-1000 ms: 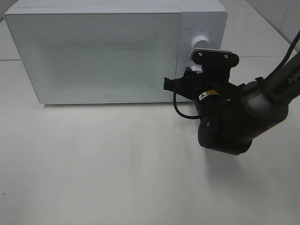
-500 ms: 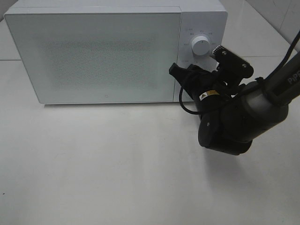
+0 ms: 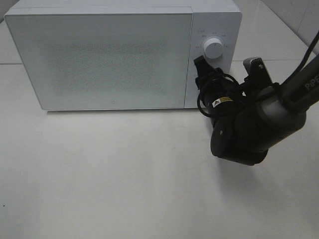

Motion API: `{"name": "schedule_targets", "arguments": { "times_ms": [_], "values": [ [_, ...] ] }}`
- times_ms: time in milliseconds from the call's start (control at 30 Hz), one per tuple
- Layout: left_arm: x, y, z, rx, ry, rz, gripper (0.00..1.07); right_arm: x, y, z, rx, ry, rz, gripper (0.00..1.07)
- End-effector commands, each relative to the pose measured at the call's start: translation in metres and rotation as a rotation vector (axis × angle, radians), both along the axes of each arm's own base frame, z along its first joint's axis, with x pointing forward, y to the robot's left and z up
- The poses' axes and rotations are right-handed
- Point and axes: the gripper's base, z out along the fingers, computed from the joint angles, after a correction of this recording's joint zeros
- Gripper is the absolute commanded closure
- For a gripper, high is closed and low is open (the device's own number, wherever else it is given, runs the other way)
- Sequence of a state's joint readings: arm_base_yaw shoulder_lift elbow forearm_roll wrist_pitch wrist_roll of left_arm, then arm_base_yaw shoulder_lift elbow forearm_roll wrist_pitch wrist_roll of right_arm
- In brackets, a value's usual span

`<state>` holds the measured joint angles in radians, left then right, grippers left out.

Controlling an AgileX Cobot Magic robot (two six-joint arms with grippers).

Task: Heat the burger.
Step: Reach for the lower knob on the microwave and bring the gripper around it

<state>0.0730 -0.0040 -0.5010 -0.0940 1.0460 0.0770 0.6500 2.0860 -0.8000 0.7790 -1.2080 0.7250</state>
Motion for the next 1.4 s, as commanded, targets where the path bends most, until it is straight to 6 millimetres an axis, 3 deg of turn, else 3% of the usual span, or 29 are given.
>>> {"name": "schedule_targets", "arguments": {
  "times_ms": [33,467,733,1400],
  "values": [
    [-0.0033,-0.0001,-0.0007,-0.003,-0.029,0.006,0.09,0.0014,0.0041,0.0015,0.088,-0.009,0.023,0.97],
    [-0.0033,-0.0001,-0.0007,-0.003,-0.029,0.006,0.09,0.0011,-0.0008,0.0003,0.532,-0.021,-0.117,0.97],
    [-0.0033,-0.0001,-0.0007,-0.003,-0.029,0.006,0.09,0.0009,-0.0026,0.0,0.676,-0.032,-0.166,0.96],
    [-0.0033,-0.0001,-0.0007,-0.003,-0.029,0.006,0.09,0.001,-0.002,0.0004,0.681,-0.033,-0.158,0.94]
  ]
}}
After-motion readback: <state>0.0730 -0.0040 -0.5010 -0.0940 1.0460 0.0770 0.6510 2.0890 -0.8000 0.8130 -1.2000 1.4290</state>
